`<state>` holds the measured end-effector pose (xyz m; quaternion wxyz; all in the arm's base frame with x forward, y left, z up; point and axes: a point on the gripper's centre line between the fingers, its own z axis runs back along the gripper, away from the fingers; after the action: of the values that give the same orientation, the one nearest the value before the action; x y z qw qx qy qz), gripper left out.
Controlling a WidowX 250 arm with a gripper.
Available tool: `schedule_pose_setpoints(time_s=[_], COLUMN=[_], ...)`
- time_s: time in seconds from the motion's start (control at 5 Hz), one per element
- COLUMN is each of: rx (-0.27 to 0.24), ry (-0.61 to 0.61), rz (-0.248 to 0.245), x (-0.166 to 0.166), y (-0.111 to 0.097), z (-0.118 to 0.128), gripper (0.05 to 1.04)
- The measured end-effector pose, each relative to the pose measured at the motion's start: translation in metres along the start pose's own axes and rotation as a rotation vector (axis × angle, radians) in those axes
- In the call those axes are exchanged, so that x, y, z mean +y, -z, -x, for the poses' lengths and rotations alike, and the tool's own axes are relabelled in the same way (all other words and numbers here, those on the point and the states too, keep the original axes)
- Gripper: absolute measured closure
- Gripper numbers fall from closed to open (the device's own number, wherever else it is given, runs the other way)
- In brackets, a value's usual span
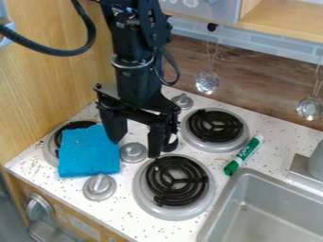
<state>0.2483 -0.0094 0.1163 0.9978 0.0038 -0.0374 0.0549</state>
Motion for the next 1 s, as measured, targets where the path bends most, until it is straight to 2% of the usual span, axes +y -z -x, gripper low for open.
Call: schedule_pose_setpoints(time_s=[0.2, 0.4, 0.6, 0.8, 1.0], rx=[0.021, 0.021, 0.006, -0.047, -0.133], ry=[0.0, 0.018, -0.013, -0.008, -0.054], rz=[-0.002, -0.003, -0.024, -0.047, -0.039], x=[0.0, -0.001, 0.007, 0.009, 0.012], y=[0.006, 0.02, 0.031, 0.036, 0.048], z=[0.002, -0.016, -0.037, -0.057, -0.078], gripper=[0.082, 0.082, 0.082, 0.082, 0.082])
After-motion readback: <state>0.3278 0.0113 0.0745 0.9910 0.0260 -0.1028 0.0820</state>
